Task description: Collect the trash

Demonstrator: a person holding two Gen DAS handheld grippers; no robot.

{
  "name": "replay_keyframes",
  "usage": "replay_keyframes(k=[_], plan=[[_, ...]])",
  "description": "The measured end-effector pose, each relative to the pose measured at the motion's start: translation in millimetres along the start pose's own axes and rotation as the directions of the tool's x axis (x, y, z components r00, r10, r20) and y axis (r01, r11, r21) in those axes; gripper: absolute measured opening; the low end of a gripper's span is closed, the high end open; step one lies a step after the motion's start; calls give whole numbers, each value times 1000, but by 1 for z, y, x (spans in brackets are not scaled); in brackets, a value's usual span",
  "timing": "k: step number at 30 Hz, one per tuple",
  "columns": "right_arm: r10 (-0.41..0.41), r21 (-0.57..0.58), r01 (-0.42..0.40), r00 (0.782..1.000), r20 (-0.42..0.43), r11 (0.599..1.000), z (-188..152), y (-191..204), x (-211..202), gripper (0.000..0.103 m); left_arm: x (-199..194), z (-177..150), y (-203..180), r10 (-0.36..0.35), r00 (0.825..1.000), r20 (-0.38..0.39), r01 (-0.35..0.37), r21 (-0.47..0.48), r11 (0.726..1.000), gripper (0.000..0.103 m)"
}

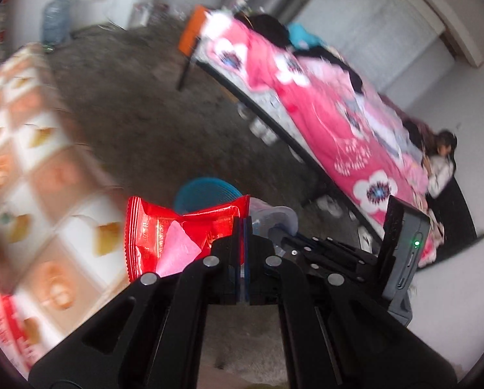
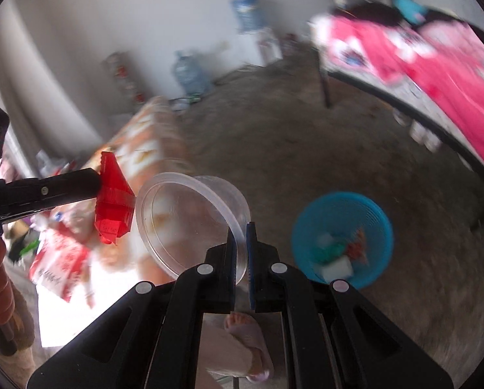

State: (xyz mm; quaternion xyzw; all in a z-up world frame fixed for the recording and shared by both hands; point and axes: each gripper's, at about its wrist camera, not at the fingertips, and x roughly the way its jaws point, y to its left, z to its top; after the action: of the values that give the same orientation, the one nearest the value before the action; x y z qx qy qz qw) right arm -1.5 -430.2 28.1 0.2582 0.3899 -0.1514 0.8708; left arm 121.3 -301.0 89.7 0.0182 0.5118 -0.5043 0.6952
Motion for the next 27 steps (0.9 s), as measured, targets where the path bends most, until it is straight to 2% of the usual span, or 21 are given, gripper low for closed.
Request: replay_keyframes(k=[6, 10, 12, 18, 21, 23, 24, 25, 27], plan=[[-73, 162, 81, 996, -56, 983, -13, -78, 37, 6, 95, 17, -18, -19, 991, -131, 21, 10, 1000, 0], [-110, 265, 136, 988, -109, 955, -21, -126, 74, 6, 166, 27, -20, -31, 973, -228, 29, -14, 999, 0], [-109, 313, 147, 985, -136, 938, -26, -146, 90, 6, 196, 30, -17, -12, 964, -267, 9, -11, 1000, 0], [-159, 390, 225, 968, -194, 893, -33, -194, 144, 6, 266, 41, -3, 1, 948, -319, -16, -44, 999, 0], [-153, 401, 234, 962, -225, 886, -34, -208, 171, 7, 283, 41, 4, -3, 941, -338, -20, -65, 998, 0], [-158, 386, 248, 955, -251, 888, -33, -215, 189, 15, 280, 40, 9, -1, 940, -341, -23, -65, 998, 2], [-167, 377, 262, 950, -265, 888, -32, -216, 197, 36, 278, 40, 10, 5, 941, -339, -28, -63, 998, 9], [-188, 370, 286, 942, -278, 884, -33, -219, 203, 53, 273, 40, 13, 19, 942, -334, -42, -61, 997, 21], [-213, 367, 307, 937, -275, 878, -34, -218, 206, 55, 257, 42, 18, 40, 949, -312, -59, -54, 997, 34]])
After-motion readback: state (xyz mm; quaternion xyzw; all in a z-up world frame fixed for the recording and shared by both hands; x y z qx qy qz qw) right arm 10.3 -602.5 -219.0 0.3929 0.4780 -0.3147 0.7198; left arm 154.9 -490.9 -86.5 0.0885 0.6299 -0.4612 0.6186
